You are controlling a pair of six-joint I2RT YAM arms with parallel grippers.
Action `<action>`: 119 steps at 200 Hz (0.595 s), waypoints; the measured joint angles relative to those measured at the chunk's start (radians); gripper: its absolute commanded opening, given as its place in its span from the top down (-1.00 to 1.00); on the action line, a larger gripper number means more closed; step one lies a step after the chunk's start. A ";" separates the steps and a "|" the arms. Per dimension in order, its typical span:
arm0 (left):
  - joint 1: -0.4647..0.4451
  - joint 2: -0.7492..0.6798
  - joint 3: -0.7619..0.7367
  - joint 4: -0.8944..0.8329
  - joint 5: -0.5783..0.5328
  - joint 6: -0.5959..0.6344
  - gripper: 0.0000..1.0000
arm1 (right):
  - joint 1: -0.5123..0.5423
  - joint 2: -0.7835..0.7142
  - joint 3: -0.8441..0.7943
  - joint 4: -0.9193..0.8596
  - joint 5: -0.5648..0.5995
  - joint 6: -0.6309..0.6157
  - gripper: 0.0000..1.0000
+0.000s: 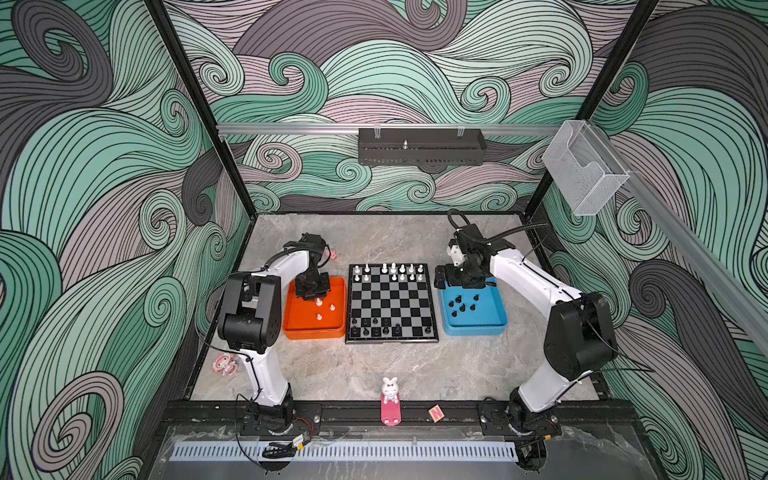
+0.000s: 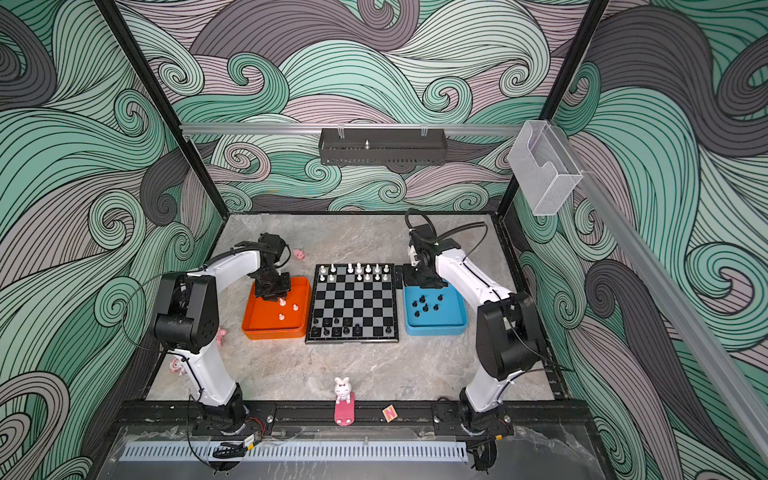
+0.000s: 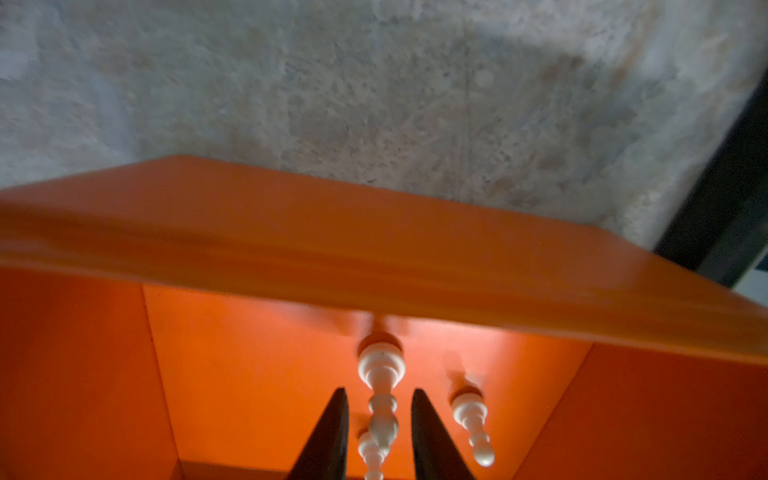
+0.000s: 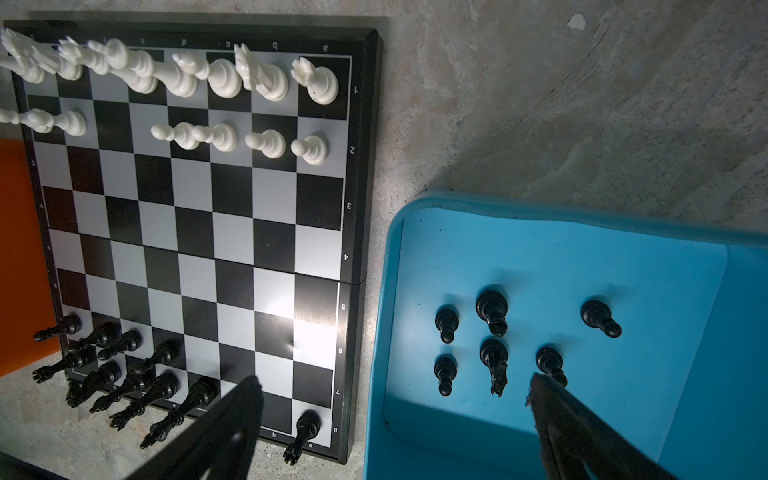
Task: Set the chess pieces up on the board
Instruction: 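Lower the left gripper into the orange tray toward a white pawn, then close the left gripper on the white pawn and lift it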
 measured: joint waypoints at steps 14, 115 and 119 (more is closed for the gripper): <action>-0.002 0.006 0.000 0.000 0.000 0.001 0.44 | 0.000 0.000 0.000 0.000 0.000 0.000 -1.00; -0.005 0.022 0.000 -0.001 0.000 0.012 0.69 | 0.000 0.000 0.000 0.000 0.000 0.000 -1.00; -0.005 0.022 0.000 -0.001 0.000 0.013 0.70 | 0.000 0.000 0.000 0.000 0.000 0.000 -1.00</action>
